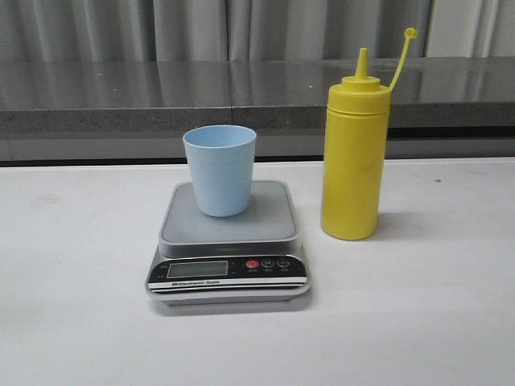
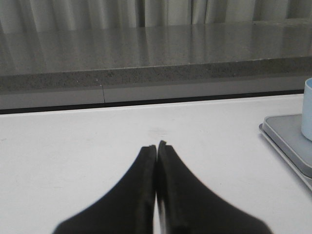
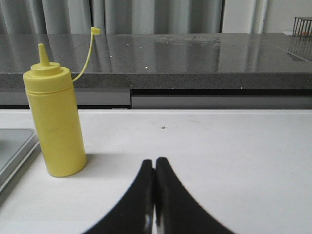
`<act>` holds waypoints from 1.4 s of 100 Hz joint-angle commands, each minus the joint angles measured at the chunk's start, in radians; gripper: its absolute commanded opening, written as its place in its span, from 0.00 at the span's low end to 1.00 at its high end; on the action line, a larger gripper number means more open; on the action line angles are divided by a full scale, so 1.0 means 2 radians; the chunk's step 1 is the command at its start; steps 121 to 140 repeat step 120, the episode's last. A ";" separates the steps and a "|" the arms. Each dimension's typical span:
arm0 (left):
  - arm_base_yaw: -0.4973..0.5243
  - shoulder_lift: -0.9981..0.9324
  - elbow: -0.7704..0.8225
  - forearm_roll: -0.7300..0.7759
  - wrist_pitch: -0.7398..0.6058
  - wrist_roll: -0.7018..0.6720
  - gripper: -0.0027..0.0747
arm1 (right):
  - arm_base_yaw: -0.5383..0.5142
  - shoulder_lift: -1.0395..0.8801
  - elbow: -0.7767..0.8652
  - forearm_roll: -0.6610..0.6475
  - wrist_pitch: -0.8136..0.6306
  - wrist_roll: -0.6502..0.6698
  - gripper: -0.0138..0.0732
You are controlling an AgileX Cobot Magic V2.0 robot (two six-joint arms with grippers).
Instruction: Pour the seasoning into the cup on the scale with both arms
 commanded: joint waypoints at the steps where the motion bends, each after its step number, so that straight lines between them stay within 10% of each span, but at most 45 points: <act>1: 0.001 -0.014 0.015 -0.001 -0.066 -0.003 0.01 | -0.002 -0.010 -0.010 -0.005 -0.043 0.000 0.08; 140: 0.001 -0.014 0.021 -0.001 -0.087 -0.004 0.01 | -0.002 -0.010 -0.010 -0.005 -0.043 0.000 0.08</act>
